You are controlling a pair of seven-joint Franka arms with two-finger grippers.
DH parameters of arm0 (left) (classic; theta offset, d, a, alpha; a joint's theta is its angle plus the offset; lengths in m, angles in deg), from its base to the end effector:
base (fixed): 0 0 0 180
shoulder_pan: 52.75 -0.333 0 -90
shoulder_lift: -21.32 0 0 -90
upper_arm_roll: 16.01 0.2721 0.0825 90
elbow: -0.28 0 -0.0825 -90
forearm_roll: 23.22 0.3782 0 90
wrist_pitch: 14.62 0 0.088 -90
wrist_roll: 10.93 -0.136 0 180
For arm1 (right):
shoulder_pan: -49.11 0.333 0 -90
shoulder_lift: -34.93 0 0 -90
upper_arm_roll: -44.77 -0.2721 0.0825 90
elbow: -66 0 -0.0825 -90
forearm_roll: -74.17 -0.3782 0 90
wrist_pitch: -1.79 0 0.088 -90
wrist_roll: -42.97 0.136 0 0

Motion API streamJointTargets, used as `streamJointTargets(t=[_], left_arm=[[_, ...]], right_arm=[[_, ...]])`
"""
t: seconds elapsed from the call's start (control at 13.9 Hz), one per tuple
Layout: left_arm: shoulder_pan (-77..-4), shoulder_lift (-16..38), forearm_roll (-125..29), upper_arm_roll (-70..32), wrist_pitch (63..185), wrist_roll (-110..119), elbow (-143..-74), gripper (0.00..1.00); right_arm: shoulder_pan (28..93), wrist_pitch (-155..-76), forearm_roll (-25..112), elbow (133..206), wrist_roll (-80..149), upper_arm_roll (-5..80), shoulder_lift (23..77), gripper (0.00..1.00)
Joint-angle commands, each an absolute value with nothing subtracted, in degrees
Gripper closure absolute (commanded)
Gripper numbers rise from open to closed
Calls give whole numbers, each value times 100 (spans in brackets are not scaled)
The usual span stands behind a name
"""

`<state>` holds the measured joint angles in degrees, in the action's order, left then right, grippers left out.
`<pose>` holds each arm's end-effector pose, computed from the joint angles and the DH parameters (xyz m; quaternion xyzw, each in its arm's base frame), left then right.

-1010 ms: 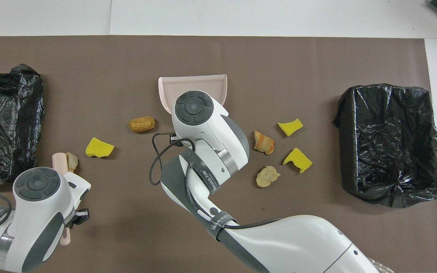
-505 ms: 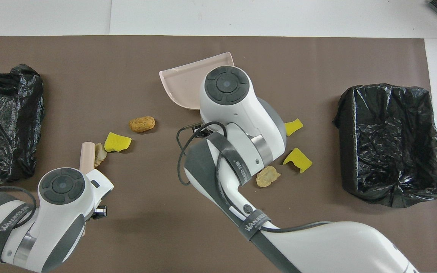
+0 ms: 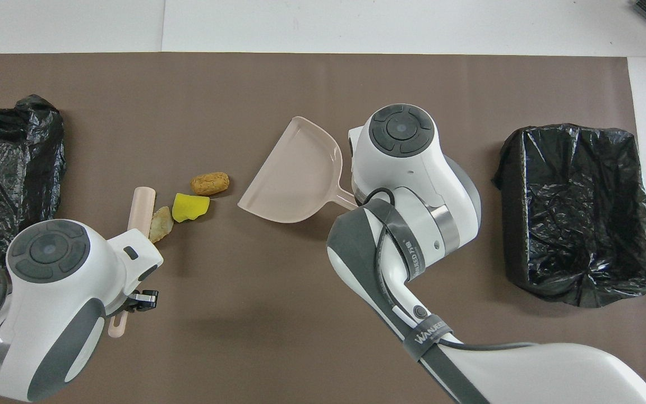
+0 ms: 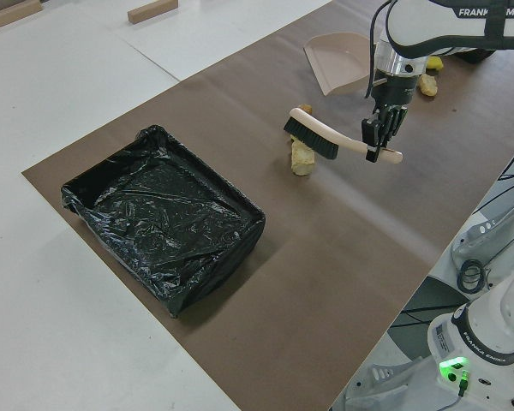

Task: Sweep and dump trash in bin
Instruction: 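Sweep the crumbs into the dustpan with the brush in the left gripper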

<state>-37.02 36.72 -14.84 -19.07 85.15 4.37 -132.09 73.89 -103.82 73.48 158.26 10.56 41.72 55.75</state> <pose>0.4092 -0.1205 0.3645 -0.9845 0.0510 0.1206 0.1167 0.5520 0.2903 0.3397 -0.8646 -0.4980 0.0642 0.0178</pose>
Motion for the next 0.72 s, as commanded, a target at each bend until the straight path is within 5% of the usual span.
streamJointTargets(t=[0.0, 0.29, 0.65], left_arm=[[-3973, 3609, -1575, -1874, 8741, 375, -13314, 100], [-4562, 3609, -1567, -1874, 9110, 445, -13560, 100], [-4466, 2784, -1558, -1909, 10172, 419, -13525, 100]], right_arm=[[7257, -10526, 7469, 16084, -138, 4108, 5382, 100], [7511, -10753, 8172, 16092, -818, 4090, 5646, 100], [7791, -11105, 8138, 16075, -382, 4073, 5848, 100]])
